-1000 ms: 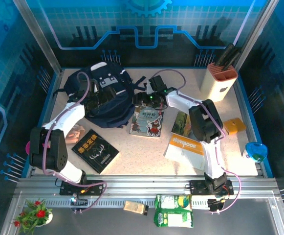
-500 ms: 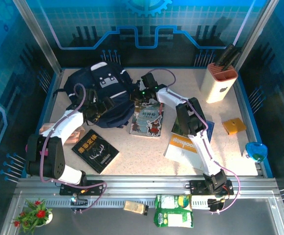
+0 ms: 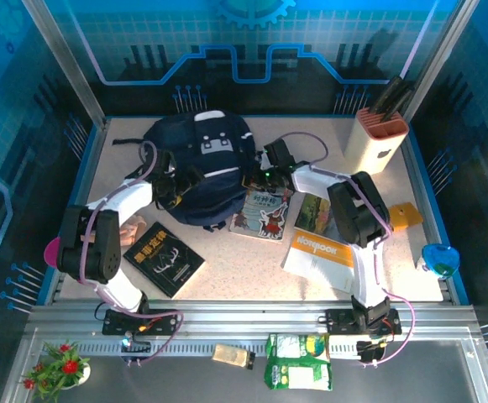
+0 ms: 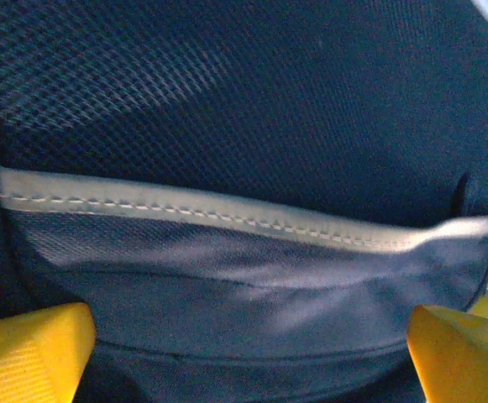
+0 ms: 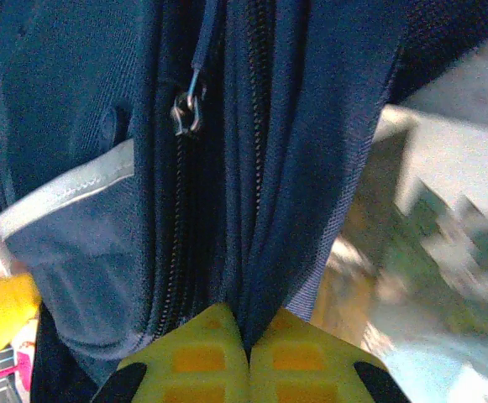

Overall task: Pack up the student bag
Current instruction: Move the book to the center of the table.

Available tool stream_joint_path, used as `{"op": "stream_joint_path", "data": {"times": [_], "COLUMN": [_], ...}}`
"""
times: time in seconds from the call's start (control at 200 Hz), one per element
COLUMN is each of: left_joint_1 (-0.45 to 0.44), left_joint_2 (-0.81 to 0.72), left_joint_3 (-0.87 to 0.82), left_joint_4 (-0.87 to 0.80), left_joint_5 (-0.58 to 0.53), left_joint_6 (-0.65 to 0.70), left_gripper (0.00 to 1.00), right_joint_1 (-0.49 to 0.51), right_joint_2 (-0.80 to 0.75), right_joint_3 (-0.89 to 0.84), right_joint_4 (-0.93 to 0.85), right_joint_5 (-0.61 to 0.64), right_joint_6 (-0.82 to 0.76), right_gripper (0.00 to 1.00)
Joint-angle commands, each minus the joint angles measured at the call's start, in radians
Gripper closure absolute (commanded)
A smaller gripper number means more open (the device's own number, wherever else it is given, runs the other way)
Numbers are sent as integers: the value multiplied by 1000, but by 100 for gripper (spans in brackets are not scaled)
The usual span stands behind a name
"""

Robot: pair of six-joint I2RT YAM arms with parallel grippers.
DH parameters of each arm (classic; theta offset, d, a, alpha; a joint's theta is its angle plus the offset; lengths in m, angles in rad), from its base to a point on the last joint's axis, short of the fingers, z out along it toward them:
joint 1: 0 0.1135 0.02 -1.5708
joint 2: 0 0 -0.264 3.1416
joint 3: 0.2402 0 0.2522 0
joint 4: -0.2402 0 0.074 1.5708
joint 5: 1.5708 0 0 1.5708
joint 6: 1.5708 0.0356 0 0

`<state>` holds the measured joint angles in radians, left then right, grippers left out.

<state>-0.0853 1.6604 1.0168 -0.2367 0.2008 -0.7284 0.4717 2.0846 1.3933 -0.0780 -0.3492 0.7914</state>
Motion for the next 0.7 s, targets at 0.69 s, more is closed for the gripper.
{"op": "stream_joint_path", "data": {"times": [0.69], "left_joint_1": [72], "left_joint_2": [176], "left_joint_3": [356], "left_joint_4": [-183], "left_joint_5": [-283], "left_joint_6": [210], "left_gripper": [1], "right_joint_1": [199], "right_joint_2": [3], "right_joint_3": [63], "right_joint_4": [120], "right_joint_5": [-66], "right_joint_6": [214], "right_gripper": [81]}}
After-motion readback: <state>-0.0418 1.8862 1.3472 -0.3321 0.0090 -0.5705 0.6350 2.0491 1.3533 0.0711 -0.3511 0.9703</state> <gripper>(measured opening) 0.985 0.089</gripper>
